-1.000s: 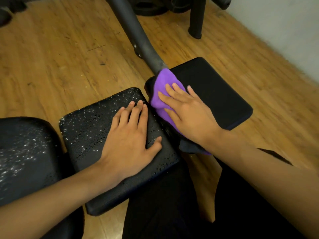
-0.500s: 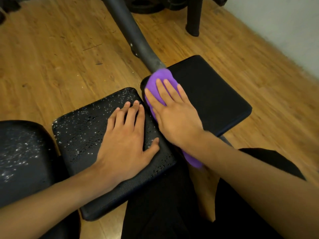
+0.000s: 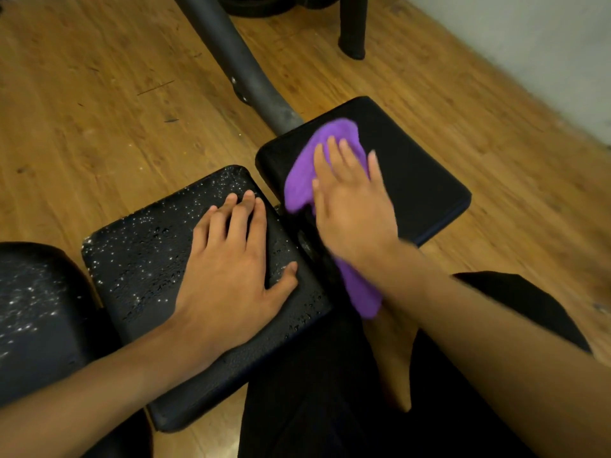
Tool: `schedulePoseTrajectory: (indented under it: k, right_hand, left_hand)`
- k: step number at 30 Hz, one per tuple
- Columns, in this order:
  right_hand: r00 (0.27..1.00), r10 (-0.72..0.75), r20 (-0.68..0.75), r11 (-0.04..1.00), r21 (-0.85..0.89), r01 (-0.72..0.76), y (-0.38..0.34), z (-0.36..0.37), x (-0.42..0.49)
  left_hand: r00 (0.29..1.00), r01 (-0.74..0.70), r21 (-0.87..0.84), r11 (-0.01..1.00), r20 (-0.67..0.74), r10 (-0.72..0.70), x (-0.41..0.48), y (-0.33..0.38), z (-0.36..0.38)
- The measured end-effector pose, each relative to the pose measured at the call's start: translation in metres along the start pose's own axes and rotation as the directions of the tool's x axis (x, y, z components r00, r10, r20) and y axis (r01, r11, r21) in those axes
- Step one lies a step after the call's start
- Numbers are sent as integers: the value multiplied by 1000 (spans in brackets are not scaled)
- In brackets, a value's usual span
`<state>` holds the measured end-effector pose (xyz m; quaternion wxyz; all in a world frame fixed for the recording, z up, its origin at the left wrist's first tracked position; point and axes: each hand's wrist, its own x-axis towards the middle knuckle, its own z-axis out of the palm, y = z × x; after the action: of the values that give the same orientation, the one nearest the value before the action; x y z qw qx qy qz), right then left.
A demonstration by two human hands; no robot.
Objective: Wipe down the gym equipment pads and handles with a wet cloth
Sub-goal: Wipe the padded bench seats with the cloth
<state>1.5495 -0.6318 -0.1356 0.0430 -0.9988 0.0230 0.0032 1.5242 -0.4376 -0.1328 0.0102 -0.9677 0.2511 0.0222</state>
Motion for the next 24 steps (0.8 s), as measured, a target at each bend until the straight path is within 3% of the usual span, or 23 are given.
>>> schedulePoseTrajectory:
  k: [5, 7, 11, 12, 15, 19, 24]
  right_hand:
    - [999, 28, 31, 1000, 0, -28, 23, -5, 50]
    - [999, 18, 41, 1000, -1, -18, 20, -9, 28]
    - [987, 15, 161, 970, 237, -53, 22, -24, -41]
    - [986, -19, 166, 981, 196, -14, 23, -24, -57]
    - [994, -104, 28, 994, -16, 104, 25, -10, -79]
    - [935, -194, -297, 976, 36, 214, 20, -1, -45]
    - [868, 40, -495, 983, 176, 54, 20, -35, -16]
  left_hand:
    - [1000, 5, -6, 1000, 19, -5, 0, -1, -2]
    - [1000, 5, -5, 1000, 23, -5, -1, -1, -2]
    - [1000, 8, -11, 1000, 23, -8, 0, 2, -4]
    - [1000, 8, -9, 1000, 23, -7, 1, 2, -3]
    - [1000, 6, 2, 1000, 24, -6, 1, 1, -3]
    - [999, 4, 11, 1000, 36, -5, 1, 1, -4]
    - [999, 7, 11, 1000, 38, -8, 0, 2, -4]
